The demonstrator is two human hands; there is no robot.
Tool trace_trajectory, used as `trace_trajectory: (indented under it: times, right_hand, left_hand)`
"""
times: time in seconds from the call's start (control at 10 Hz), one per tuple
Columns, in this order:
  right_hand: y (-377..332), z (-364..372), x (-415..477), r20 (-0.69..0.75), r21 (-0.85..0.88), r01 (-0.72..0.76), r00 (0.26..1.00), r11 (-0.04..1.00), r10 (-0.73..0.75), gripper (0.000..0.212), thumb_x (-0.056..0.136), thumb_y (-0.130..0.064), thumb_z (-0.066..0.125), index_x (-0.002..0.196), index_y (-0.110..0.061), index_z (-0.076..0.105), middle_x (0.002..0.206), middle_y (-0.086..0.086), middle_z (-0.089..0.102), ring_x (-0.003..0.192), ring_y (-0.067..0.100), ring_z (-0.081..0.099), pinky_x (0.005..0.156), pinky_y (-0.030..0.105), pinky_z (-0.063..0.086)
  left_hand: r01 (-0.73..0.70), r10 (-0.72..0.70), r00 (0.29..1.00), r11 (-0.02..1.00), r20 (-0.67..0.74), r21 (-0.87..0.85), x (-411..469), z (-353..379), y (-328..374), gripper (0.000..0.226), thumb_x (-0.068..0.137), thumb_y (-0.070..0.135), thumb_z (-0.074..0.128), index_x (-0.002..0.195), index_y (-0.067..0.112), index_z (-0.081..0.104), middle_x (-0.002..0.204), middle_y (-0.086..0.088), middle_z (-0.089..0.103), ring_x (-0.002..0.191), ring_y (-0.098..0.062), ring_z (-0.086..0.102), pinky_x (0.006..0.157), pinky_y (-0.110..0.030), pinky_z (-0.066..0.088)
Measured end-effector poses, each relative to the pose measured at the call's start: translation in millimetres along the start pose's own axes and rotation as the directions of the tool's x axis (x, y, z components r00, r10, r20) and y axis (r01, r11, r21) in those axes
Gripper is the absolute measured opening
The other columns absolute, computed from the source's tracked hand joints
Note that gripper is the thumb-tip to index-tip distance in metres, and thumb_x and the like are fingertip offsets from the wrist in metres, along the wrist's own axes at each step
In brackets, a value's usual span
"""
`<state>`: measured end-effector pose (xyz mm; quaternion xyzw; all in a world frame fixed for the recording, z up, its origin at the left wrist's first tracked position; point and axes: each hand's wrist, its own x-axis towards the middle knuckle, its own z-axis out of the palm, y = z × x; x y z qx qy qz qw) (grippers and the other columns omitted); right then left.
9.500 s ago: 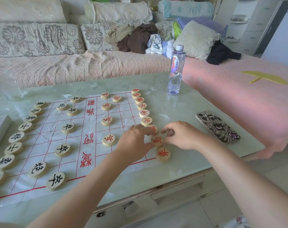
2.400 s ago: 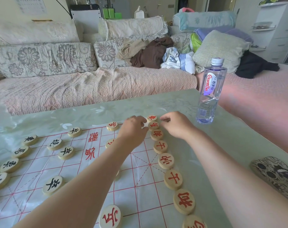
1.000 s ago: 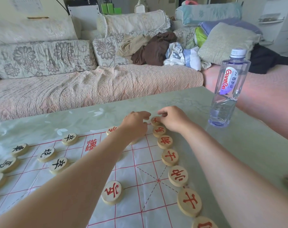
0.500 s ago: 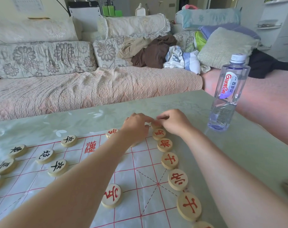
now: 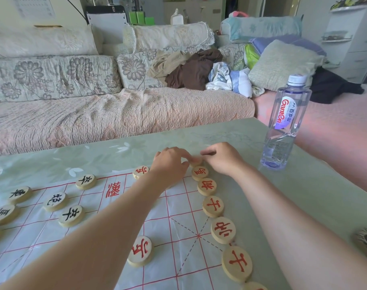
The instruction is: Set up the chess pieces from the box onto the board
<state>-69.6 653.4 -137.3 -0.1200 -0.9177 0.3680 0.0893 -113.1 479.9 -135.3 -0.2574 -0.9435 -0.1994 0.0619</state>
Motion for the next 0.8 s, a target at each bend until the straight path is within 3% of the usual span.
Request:
trace_trajectory:
  times: [0.2,0.4,0.6,0.8]
  right_hand:
    - [-3.9,0.5,-2.0,0.045,-0.026,0.025,0.999,0.999,-0.024,0.027,0.096,-0.029,0.059,0.12,-0.027,0.071,0.128,-0.009,0.066,0.121,0.015,0.058,0.1,0.028,0.043]
    - [-4.2,0.5,-3.0,0.067,-0.034,0.049,0.997,0.998,-0.046,0.022,0.093,-0.033,0.063,0.112,-0.028,0.075,0.116,-0.009,0.071,0.11,0.014,0.063,0.095,0.03,0.047]
    - [-4.3,-0.5,-3.9,0.061,-0.025,0.052,0.997,0.998,-0.051,0.017,0.093,-0.031,0.064,0.104,-0.028,0.077,0.108,-0.009,0.073,0.103,0.015,0.064,0.092,0.032,0.05]
    - [-7.2,-1.2,-3.4,0.028,0.004,0.014,1.0,1.0,-0.014,0.029,0.095,-0.029,0.058,0.121,-0.025,0.07,0.127,-0.007,0.066,0.12,0.016,0.058,0.097,0.028,0.042]
  left_hand:
    - [0.051,-0.05,0.999,0.993,0.01,-0.11,3.8,2.1,-0.7,0.024,0.088,0.036,0.064,0.112,0.035,0.063,0.11,0.018,0.067,0.103,-0.01,0.058,0.097,-0.035,0.042]
    - [0.016,-0.016,1.0,0.989,0.003,-0.15,5.2,5.1,-0.2,0.028,0.083,0.04,0.07,0.109,0.03,0.068,0.105,0.016,0.069,0.087,-0.005,0.052,0.091,-0.031,0.046]
    - [0.016,-0.017,1.0,0.99,-0.006,-0.141,5.6,7.8,-1.3,0.027,0.083,0.04,0.071,0.108,0.032,0.069,0.106,0.016,0.069,0.087,-0.006,0.053,0.089,-0.03,0.048]
    - [0.026,-0.027,1.0,0.989,-0.001,-0.146,2.7,3.2,-1.3,0.033,0.085,0.031,0.07,0.117,0.031,0.064,0.114,0.013,0.065,0.1,-0.012,0.058,0.094,-0.035,0.047]
